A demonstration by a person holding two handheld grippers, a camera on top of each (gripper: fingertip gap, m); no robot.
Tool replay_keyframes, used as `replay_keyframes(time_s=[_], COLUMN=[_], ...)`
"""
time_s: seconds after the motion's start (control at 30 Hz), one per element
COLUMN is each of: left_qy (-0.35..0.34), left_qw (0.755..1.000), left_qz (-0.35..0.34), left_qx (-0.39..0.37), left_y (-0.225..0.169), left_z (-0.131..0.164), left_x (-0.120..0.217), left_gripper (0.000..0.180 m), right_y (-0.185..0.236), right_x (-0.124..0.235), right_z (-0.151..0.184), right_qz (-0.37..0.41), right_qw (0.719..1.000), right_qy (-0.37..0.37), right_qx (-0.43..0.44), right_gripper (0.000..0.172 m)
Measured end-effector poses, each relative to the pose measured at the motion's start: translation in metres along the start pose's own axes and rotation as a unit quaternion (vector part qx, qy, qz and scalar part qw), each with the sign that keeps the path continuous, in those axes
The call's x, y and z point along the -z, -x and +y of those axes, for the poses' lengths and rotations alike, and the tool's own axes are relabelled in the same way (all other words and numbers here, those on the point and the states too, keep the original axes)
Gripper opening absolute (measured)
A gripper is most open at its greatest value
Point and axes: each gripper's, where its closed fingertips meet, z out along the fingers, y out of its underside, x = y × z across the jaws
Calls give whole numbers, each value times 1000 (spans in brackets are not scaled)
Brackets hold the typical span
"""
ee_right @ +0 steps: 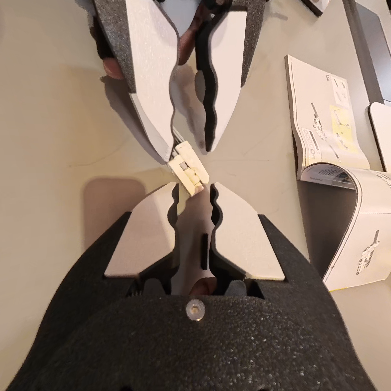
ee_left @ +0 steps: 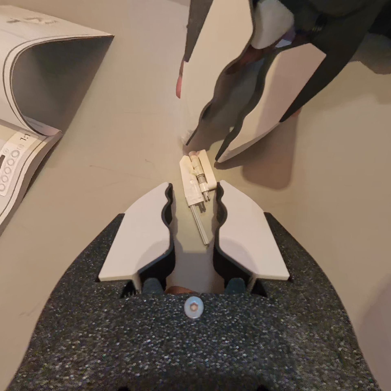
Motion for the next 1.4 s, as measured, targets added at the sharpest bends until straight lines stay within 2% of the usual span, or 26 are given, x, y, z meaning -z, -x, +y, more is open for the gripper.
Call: replay_keyframes(time_s=[0.27,0.5,0.9,1.13,1.4], left_qy=[-11,4,4,-5,-5], left_qw=[998,1000,997,995,994], left_qz=[31,0,-33,-32,-3], left_qx=[55,-4,-76,-98,-105], left_y=[-1,-3,-2,-2,-7], left_z=[-4,0,-1,-2,1], left_x=[-2,-8,-10,-10,-8], left_gripper=[39,37,32,32,32], right_y=[-2,-2,4,6,5], right_x=[-2,-8,-7,-5,2], right_z=[0,2,0,1,6], right_qz=[-29,-34,-26,-17,-21], right_qw=[999,999,1000,1000,1000], right_qy=[1,11,4,1,4], right_qx=[-25,-13,-10,-6,-23], right_gripper=[35,36,22,18,22])
